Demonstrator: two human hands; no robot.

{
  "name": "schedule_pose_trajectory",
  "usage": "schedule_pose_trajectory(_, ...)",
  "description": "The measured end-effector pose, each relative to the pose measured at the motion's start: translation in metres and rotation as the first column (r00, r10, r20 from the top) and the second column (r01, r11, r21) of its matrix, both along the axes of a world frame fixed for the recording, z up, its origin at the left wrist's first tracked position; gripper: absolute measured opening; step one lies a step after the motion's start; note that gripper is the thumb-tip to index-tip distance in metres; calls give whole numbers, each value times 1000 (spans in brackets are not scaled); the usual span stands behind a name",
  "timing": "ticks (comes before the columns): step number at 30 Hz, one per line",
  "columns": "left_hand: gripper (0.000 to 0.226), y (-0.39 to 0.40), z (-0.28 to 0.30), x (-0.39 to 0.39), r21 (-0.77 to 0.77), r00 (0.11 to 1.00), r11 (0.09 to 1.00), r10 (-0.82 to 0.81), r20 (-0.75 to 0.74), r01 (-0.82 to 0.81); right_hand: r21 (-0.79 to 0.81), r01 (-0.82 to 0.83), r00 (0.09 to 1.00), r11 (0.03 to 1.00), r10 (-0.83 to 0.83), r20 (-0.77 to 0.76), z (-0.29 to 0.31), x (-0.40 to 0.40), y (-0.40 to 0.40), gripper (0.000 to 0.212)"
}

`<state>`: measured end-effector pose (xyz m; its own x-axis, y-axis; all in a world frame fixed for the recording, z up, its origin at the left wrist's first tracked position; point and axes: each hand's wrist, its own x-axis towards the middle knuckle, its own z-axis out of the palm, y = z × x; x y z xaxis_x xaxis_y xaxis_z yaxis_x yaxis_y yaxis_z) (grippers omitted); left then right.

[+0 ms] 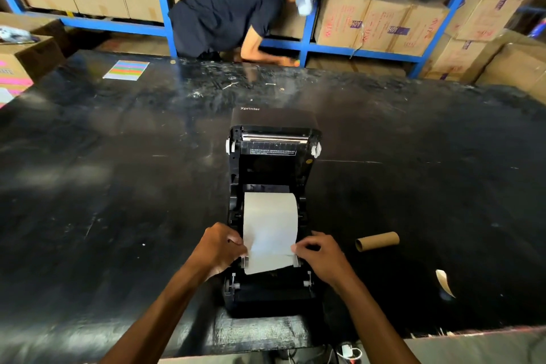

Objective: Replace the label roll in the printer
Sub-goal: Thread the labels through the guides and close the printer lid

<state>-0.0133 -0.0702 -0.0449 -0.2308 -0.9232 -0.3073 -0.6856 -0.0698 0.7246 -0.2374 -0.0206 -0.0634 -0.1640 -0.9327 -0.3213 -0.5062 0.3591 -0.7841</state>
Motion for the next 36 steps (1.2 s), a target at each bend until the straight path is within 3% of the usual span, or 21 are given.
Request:
schedule_pose_trajectory(7,12,4,-5,-2,-1,989,993,114,-90,-115,-42,-9,997,999,6,-81,11,6,1,11)
schedule_pose_trajectory(10,19,6,-9,-3,-40,991,992,113,-78,-117,-69,-13,988,998,2,-157,14,8,3,3)
schedule_pose_trajectory(15,19,9,-16,-2,-95,985,984,144,-100,-153,-70,-18,969,997,0,-248,12,13,-1,24)
schedule_pose_trajectory(21,39,12,-14,-3,-146,989,978,138,-56,-145,-47,-62,934,997,42,-356,12,16,-5,14)
schedule_pose_trajectory(25,34,17,-17,-2,-171,977,964,189,-97,-203,5,-78,954,997,76,-291,18,13,-2,13)
schedule_pose_trajectory(29,27,15,-17,3,-175,985,974,127,-113,-145,30,-76,951,997,81,-298,17,15,-4,13)
schedule_pose_trajectory(33,29,12,-15,6,-178,993,980,80,-83,-94,47,27,976,999,-16,-217,17,19,0,26)
schedule_pose_trajectory(36,39,11,-14,4,-188,997,979,63,-51,-72,80,67,983,995,-52,-174,16,18,0,18)
